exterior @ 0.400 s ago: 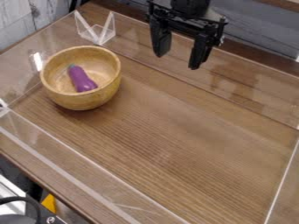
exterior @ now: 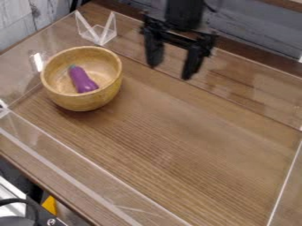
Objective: Remove the purple eggplant from inside the brown bowl and put it on the table
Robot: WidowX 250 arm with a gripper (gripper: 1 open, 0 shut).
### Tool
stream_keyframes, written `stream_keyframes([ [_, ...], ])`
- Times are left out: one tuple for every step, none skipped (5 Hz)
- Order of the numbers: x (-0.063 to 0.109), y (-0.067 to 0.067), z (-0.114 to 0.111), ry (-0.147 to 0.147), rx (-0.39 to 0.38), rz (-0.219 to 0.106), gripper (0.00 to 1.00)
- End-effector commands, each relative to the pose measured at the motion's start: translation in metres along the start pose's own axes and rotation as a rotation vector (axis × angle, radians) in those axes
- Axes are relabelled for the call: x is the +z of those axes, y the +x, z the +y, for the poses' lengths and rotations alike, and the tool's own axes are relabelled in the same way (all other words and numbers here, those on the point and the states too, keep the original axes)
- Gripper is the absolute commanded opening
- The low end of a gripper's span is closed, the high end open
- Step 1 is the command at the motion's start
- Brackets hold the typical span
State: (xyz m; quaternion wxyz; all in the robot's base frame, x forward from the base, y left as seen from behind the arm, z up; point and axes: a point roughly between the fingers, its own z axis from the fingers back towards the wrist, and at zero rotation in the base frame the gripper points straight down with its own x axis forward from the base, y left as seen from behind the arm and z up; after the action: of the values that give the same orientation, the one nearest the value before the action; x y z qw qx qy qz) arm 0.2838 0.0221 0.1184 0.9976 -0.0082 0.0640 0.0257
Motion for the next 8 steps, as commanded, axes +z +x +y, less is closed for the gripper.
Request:
stream_keyframes([
  [0.028,-0.009,0.033,0.008,0.015,-0.09,1.0],
  [0.04,-0.013,0.064,0.001,0.066,-0.114,1.0],
  [0.043,-0.016,0.087,-0.001,0.112,-0.121,1.0],
  [0.041,-0.014,0.105,-0.006,0.146,-0.128,1.0],
  [0.039,-0.012,0.122,-0.01,0.17,-0.135,1.0],
  [0.034,-0.005,0.131,-0.013,0.192,-0.135,1.0],
  [0.028,0.003,0.138,-0.014,0.216,-0.132,1.0],
  [0.024,0.01,0.144,-0.017,0.237,-0.13,1.0],
])
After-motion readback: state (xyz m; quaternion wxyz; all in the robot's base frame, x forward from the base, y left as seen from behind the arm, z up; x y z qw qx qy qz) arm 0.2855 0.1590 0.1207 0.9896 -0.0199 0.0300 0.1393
